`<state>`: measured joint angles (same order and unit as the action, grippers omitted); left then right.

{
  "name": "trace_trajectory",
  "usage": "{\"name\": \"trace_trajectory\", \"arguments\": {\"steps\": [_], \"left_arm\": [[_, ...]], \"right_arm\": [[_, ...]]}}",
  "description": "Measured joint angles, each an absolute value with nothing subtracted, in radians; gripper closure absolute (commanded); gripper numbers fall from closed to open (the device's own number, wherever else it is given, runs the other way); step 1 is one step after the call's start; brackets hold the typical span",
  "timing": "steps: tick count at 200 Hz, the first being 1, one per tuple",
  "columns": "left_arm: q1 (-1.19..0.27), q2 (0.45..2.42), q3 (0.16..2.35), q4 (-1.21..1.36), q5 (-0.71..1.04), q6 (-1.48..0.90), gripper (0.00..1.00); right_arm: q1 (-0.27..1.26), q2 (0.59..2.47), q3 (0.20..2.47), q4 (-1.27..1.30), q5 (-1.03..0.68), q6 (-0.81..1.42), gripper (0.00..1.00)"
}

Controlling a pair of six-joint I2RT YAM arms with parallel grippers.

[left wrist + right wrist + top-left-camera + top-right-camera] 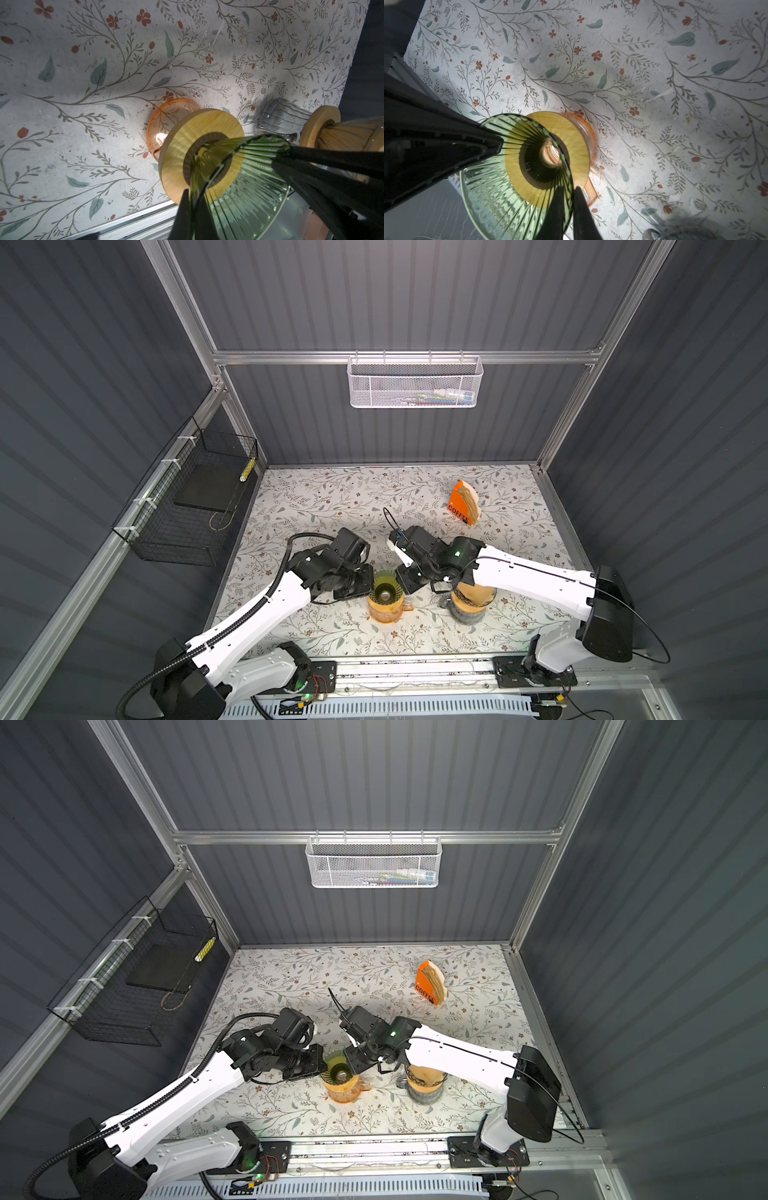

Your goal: Place the coffee filter in the dripper

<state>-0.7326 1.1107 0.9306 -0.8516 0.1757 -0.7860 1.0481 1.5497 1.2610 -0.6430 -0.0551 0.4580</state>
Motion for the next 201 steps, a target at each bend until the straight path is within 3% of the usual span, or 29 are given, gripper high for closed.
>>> {"name": "trace_trajectory", "arguments": {"steps": [201], "left_arm": [[-0.734,1.13,0.953,-0.859,0.162,-0.744,1.0]], "right_arm": [[1.048,1.567,1.291,-0.678,-0.048,0.426,0.86]]}}
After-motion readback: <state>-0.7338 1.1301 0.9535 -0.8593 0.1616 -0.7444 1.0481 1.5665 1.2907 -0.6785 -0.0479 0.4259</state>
